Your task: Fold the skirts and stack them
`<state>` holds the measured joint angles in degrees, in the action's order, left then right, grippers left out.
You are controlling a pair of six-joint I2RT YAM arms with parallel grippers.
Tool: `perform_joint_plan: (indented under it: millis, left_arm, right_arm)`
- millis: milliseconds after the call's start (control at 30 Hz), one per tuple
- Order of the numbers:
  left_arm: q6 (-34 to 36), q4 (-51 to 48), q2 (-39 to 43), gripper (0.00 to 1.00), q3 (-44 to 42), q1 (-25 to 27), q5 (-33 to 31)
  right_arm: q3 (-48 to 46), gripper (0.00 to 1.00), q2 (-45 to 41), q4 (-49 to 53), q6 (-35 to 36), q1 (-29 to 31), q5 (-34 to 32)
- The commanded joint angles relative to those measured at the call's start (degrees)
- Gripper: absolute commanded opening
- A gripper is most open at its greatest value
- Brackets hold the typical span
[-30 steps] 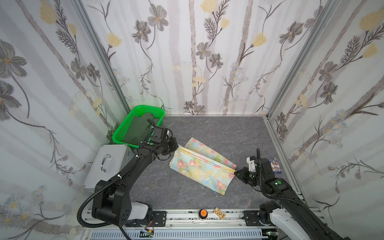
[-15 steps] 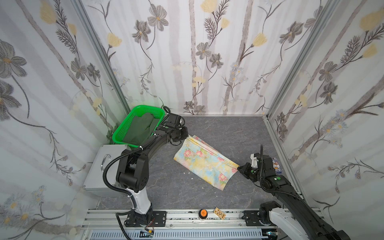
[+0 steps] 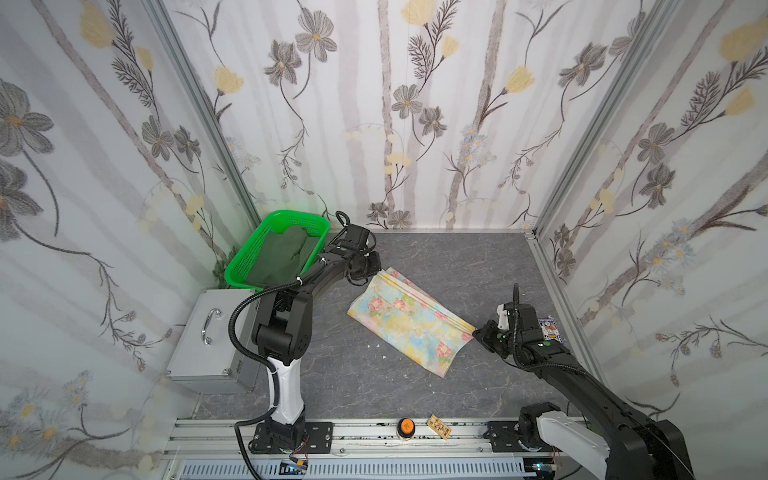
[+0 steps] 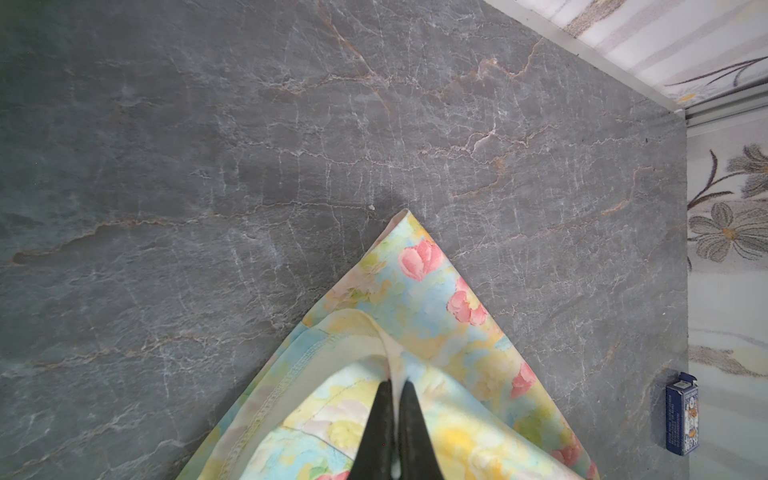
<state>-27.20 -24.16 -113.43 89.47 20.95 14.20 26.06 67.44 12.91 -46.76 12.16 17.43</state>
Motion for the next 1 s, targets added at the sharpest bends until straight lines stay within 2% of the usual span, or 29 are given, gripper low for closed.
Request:
perform_joint_plan:
  millis: [0,767,800,867,900,967]
  left_arm:
    - [0.83,2.94,-1.07,0.0,1.21,-0.46,-8.72]
    - [2.57,2.98,-10.94,0.0,9.78,-2.12,-11.24]
    - [2.68,2.98,-11.34,0.0,10.46,-2.1,-11.31]
    - [2.41,3.22,-11.68,0.7,11.33,-2.12,-12.59]
    - [2.5,3.69,-11.52,0.78,11.4,-2.17,-13.37]
    - [2.59,5.84,-9.91,0.84,10.48,-2.28,-14.55]
  right_arm:
    - [0.56,0.0,1.25,2.65,0.7,-0.21,-5.31]
    - [7.44,0.0,16.58,-2.88,2.67,-0.47,-4.99]
    - [7.73,0.03,17.11,-2.99,2.81,-0.55,-5.17]
    - [8.32,0.41,18.11,-3.92,3.25,-0.63,-5.25]
    - [8.52,0.44,18.17,-4.14,3.63,-0.65,-5.56]
    - [8.74,0.51,16.73,-4.23,3.98,-0.71,-7.17]
